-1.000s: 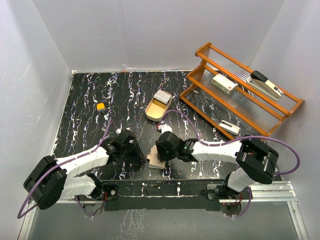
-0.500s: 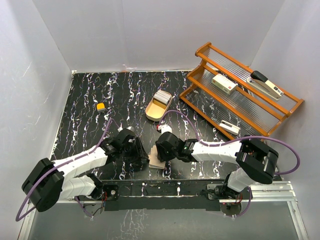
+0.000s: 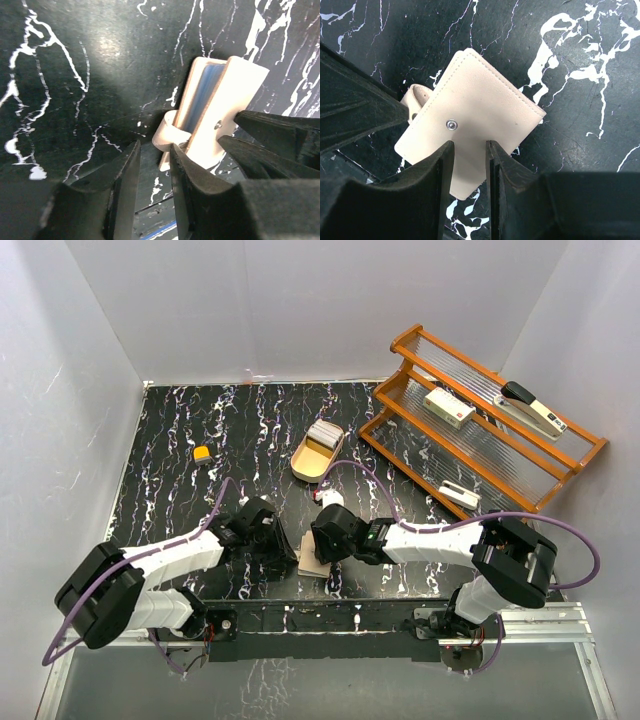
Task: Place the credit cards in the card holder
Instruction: Close the card holder at the center of the board.
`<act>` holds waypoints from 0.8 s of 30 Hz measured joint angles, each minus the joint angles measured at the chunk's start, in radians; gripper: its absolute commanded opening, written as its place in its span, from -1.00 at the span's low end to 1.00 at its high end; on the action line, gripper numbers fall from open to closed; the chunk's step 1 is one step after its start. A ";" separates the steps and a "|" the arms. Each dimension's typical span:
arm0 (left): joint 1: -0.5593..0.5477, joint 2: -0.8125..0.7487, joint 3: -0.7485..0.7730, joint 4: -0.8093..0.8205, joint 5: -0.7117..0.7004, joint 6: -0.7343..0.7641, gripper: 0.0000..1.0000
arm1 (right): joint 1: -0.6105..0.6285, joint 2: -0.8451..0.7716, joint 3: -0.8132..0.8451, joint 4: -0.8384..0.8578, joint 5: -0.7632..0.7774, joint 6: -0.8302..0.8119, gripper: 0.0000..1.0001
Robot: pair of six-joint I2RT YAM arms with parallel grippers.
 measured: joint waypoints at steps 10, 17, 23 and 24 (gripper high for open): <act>0.000 -0.015 0.000 -0.034 -0.041 0.000 -0.48 | 0.001 0.000 0.029 -0.060 0.033 0.027 -0.18; 0.000 -0.013 0.000 -0.034 -0.042 -0.005 -0.47 | 0.001 0.007 0.061 -0.076 0.065 0.063 -0.15; 0.006 -0.012 0.000 -0.035 -0.041 -0.019 -0.47 | 0.038 0.095 0.156 -0.090 0.085 0.067 -0.10; 0.007 -0.012 0.000 -0.035 -0.041 -0.022 -0.47 | 0.046 0.105 0.168 -0.092 0.089 0.068 -0.11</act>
